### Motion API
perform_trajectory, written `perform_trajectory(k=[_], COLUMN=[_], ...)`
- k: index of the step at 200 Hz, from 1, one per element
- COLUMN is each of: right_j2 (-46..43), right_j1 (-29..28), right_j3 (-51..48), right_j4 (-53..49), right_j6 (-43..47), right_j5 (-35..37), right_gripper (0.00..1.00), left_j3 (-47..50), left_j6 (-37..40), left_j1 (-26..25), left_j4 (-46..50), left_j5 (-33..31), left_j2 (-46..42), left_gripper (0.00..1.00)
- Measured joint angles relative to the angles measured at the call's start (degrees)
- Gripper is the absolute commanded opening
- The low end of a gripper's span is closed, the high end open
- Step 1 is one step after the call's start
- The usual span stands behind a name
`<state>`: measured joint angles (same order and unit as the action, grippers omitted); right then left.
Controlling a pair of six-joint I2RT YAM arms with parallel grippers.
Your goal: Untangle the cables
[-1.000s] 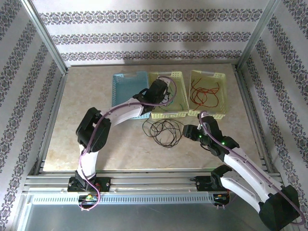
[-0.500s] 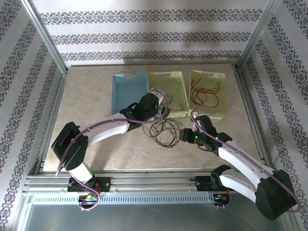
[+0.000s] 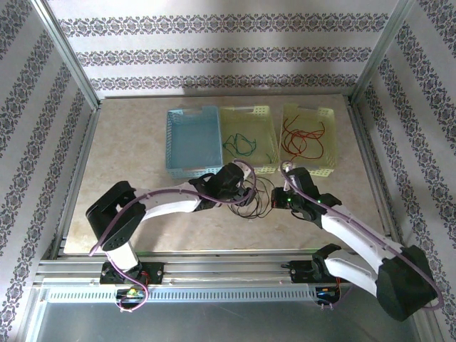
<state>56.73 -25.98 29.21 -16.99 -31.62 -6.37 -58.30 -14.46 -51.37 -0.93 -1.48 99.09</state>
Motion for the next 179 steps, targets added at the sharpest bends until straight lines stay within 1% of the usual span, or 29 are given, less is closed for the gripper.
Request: perform_trajectory(k=[20, 50, 70, 91, 112, 137, 179], right_j2=[-5.2, -13.49, -18.49, -23.04, -26.01, -27.41, -29.09], right_j1=[0.15, 0.74, 0.94, 1.14, 1.14, 1.51, 1.51], right_j3=[0.79, 3.3, 5.86, 9.46, 13.42, 17.59, 21.75], right_j4=[-1.05, -1.66, -1.7, -1.68, -1.51, -0.68, 2.75], right_j6=[-0.11, -1.22, -1.7, -2.16, -1.97, -0.72, 4.57], right_j5=[1.57, 4.74, 8.2, 13.73, 19.04, 23.82, 30.23], right_gripper=[0.0, 0.0, 0.0, 0.0, 0.0, 0.0, 0.0], left_j3=[-1.14, -1.16, -0.42, 0.9, 2.16, 3.08, 4.33], left_j6=[0.44, 0.48, 0.48, 0.48, 0.46, 0.2, -1.01], left_j1=[-0.02, -0.04, -0.07, -0.07, -0.22, -0.44, -0.52], left_j4=[0.15, 0.55, 0.52, 0.59, -0.66, -2.84, -5.88], left_j5=[0.0, -0.09, -0.55, -1.05, -1.97, -2.84, -3.65], left_j2=[3.28, 5.62, 6.27, 6.82, 7.19, 7.48, 7.89], left_gripper=[0.72, 0.72, 0.72, 0.72, 0.72, 0.71, 0.71])
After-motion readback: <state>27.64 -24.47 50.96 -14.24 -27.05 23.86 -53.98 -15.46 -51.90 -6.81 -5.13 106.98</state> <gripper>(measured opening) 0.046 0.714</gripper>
